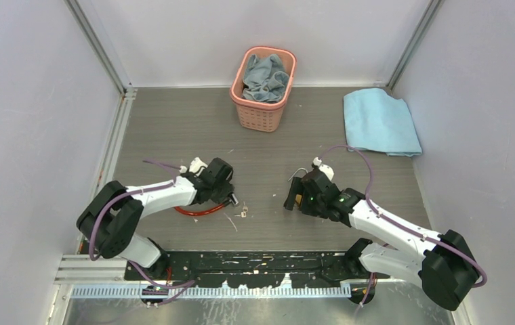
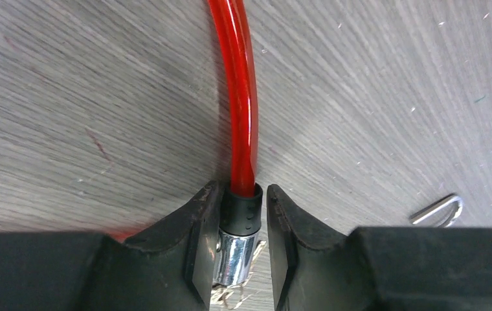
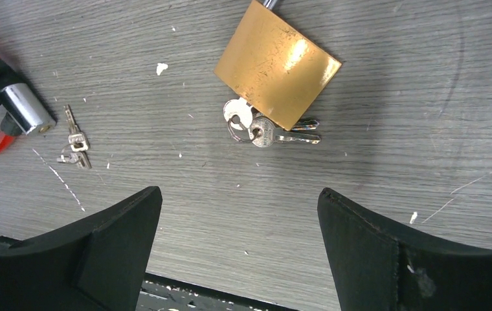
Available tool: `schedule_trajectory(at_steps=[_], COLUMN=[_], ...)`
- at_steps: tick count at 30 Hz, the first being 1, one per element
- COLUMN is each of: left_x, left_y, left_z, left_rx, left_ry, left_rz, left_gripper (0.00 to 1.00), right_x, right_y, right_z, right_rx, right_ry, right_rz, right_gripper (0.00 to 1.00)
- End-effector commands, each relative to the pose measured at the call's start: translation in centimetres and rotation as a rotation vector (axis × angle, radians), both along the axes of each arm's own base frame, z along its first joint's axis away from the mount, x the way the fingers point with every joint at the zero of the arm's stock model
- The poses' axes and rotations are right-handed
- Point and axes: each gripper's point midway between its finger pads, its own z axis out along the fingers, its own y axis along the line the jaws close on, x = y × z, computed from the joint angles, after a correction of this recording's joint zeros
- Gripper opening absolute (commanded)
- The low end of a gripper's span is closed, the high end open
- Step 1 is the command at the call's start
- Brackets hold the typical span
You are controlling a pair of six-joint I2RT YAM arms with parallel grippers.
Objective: Unlock with the key
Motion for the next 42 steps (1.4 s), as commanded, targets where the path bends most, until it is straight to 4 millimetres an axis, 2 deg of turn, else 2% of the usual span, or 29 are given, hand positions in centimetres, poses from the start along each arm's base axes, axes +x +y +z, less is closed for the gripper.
schedule_trajectory(at_steps=[1,3,6,8,11,15,20,24,33,42], left_x=[2.6,3.3,3.7,3.7,3.6,3.6,2.0,0.3,-2.2,-3.8], left_y=[-0.3,-0.5,-0.6,-0.1,1.4,3.6,5.6,7.6,9.5,10.9], left_z=[1.4,2.2,3.4,4.2,5.4,7.7,10.3,11.4,12.5,14.0], left_rx=[-0.021,-0.013,-0.002,0.013,0.057,0.134,0.228,0.286,0.330,0.372], left_ry=[-0.090,-0.113,-0.142,-0.164,-0.198,-0.285,-0.402,-0.457,-0.502,-0.517], left_rz=[0.108,0.101,0.076,0.068,0.044,-0.051,-0.192,-0.243,-0.330,-0.370], left_gripper=[0.37,0.43,0.61,0.72,0.80,0.82,0.77,0.77,0.75,0.75], right_x=[0.5,0.4,0.4,0.3,0.2,0.2,0.6,1.3,2.5,2.3], right_y=[1.6,2.1,2.9,3.5,5.1,7.1,9.4,11.2,15.5,17.6], right_z=[1.3,1.6,2.1,2.3,2.5,2.5,1.9,1.2,0.0,-1.9], right_rx=[0.074,0.095,0.120,0.131,0.150,0.094,-0.022,-0.132,-0.262,-0.324], right_ry=[-0.028,-0.027,-0.038,-0.039,-0.036,-0.043,-0.037,-0.037,-0.018,0.029], right_rz=[0.032,0.050,0.070,0.081,0.117,0.166,0.228,0.282,0.382,0.411], right_gripper=[0.95,0.95,0.94,0.93,0.91,0.89,0.87,0.83,0.70,0.58])
